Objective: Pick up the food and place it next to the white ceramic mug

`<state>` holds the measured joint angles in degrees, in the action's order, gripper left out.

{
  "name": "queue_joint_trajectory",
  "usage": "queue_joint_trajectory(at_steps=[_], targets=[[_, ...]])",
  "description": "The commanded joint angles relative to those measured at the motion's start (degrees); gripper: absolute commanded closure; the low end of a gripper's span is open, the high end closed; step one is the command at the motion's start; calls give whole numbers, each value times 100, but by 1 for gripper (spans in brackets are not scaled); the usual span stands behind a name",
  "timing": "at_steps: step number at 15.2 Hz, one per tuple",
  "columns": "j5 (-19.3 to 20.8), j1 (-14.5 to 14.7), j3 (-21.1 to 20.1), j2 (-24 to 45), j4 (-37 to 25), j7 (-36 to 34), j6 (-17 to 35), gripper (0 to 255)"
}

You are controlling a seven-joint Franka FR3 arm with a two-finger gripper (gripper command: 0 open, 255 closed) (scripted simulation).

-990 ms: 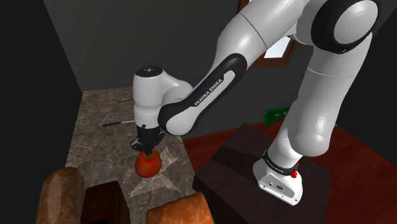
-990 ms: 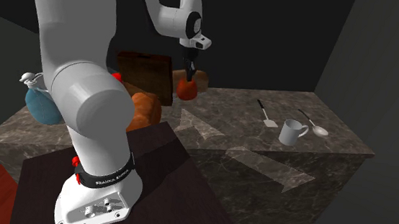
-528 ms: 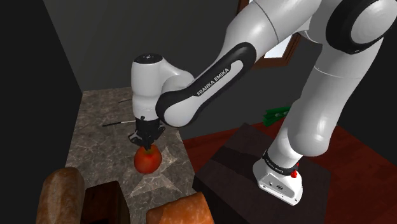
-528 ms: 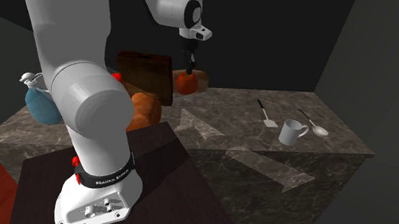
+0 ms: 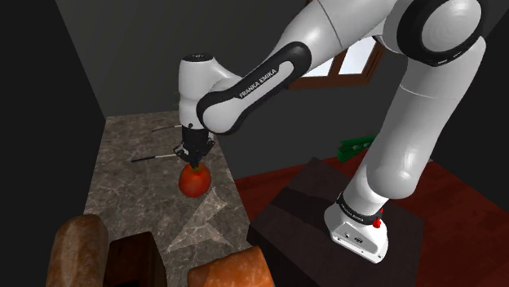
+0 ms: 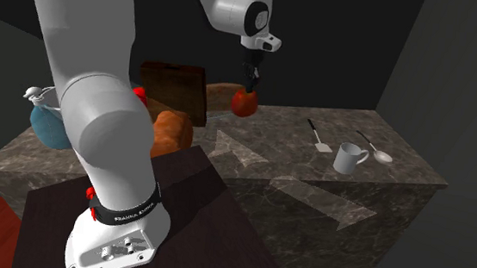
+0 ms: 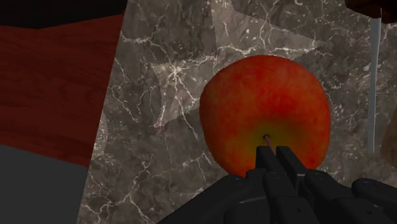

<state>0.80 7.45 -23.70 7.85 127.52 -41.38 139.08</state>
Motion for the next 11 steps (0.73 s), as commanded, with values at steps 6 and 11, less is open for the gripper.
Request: queue_joint_trajectory(at_steps=[6, 11], targets=[[11, -507, 368, 358, -529, 896, -216, 255], [58, -838, 604, 762, -1124, 1459, -445, 255]])
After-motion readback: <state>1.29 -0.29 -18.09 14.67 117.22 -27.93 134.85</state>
